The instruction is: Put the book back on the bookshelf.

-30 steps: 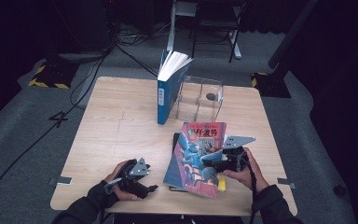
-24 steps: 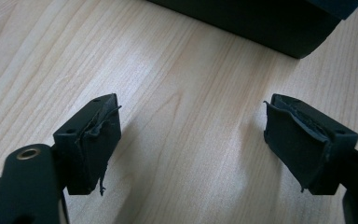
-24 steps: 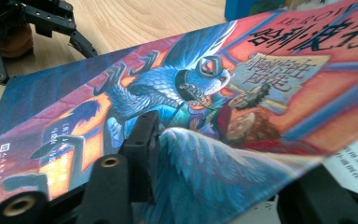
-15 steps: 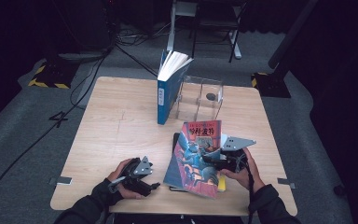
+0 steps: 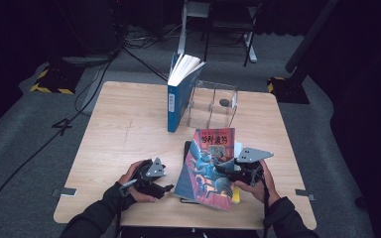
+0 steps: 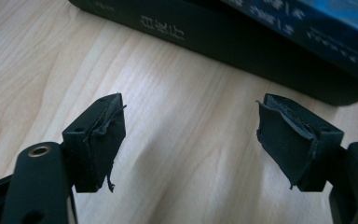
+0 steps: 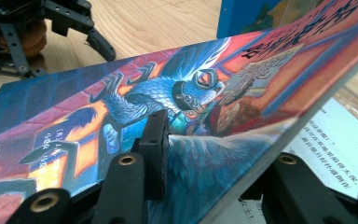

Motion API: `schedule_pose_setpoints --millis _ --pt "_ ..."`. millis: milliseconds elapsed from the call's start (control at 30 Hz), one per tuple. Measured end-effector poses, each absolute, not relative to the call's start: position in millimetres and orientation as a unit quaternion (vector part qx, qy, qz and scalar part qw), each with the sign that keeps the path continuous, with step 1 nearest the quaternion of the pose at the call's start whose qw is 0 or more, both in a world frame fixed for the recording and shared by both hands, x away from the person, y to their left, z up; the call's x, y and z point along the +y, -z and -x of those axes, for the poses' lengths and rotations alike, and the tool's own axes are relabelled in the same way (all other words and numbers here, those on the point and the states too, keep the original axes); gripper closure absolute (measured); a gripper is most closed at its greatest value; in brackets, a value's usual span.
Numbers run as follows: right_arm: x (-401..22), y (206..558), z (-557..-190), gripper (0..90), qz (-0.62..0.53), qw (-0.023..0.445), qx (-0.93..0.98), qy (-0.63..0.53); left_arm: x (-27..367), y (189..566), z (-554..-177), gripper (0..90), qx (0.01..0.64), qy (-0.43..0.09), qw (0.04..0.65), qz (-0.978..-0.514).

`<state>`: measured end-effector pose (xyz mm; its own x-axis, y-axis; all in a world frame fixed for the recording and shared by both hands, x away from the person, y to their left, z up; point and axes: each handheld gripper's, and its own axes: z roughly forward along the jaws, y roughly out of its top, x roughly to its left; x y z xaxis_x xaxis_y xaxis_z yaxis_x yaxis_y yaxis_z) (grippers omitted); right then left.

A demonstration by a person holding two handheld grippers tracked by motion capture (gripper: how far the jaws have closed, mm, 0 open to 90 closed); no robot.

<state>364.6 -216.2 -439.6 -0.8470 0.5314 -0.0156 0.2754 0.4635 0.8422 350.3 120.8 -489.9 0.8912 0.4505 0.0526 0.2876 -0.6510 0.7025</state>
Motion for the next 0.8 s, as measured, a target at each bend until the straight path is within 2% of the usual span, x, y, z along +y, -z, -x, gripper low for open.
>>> schedule_pose_setpoints --millis 133,800 --pt "-216.7 439.7 -364.3 62.8 -0.237 0.139 0.843 -0.462 118.9 489.3 -356.3 25.8 0.207 -0.125 0.365 -0.899" --pt "-209.0 438.8 -355.5 65.4 -0.196 0.116 0.849 -0.476 108.1 481.6 -378.6 28.2 0.215 -0.115 0.394 -0.886"
